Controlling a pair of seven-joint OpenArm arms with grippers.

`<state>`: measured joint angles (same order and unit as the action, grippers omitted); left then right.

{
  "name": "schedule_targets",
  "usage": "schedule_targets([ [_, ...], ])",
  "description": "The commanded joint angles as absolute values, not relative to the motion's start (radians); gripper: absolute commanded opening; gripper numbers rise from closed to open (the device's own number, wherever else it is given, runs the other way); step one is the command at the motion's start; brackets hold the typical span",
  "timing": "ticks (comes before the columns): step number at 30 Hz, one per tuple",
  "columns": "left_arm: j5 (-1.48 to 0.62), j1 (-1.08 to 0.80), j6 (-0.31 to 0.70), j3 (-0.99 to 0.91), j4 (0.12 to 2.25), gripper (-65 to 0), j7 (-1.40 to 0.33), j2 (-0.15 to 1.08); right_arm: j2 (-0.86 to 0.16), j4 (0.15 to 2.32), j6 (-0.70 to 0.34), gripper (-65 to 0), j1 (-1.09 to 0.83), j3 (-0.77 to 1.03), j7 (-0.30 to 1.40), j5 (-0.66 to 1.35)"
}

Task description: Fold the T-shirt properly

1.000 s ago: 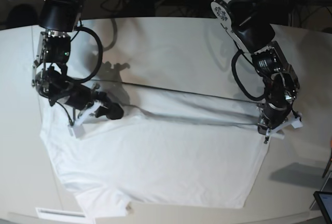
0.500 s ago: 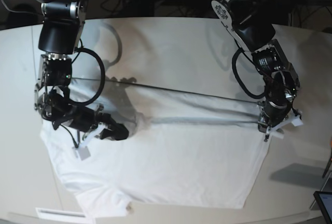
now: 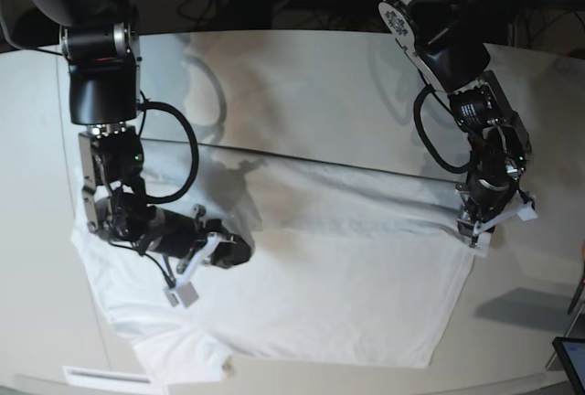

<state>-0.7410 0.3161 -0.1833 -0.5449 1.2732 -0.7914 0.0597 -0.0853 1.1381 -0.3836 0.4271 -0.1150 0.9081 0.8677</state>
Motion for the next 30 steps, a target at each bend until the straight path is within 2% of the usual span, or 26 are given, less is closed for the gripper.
schedule_targets([
  [1,-0.756,0.341,-0.171,-0.544,1.287,-42.7,-0.779,0.073,-0.096,1.150,-0.390,-64.0,0.472,-0.128,0.874,0.871],
  [6,-0.756,0.340,-0.171,-0.541,1.287,-42.5,-0.779,0.087,-0.094,1.101,-0.390,-63.4,0.526,-0.214,0.854,0.788],
  [13,-0.760,0.335,-0.168,-0.539,1.290,-41.8,-0.780,0.114,-0.128,1.056,-0.390,-42.7,0.547,-0.217,0.848,0.777],
  [17,-0.760,0.329,-0.166,-0.522,1.297,-28.7,-0.785,0.131,-0.173,1.145,-0.383,-41.1,0.527,-0.220,0.743,0.776],
  [18,-0.759,0.318,-0.166,-0.493,1.297,-26.7,-0.785,0.134,-0.193,1.181,-0.381,-41.2,0.510,-0.220,0.699,0.774],
  [20,-0.754,0.291,-0.166,-0.417,1.331,-26.7,-0.785,0.168,-0.232,1.247,-0.380,-41.2,0.479,-0.219,0.628,0.774],
  [23,-0.746,0.239,-0.166,-0.285,1.426,-27.0,-0.779,0.223,-0.289,1.333,-0.305,-41.2,0.412,-0.213,0.608,0.774],
  [27,-0.642,0.159,-0.166,-0.160,1.560,-27.0,-0.697,0.295,-0.354,1.494,-0.128,-40.8,0.272,-0.213,0.601,0.771],
  [30,-0.536,0.102,-0.166,-0.104,1.604,-27.0,-0.618,0.331,-0.384,1.616,-0.007,-40.8,0.151,-0.213,0.536,0.697],
])
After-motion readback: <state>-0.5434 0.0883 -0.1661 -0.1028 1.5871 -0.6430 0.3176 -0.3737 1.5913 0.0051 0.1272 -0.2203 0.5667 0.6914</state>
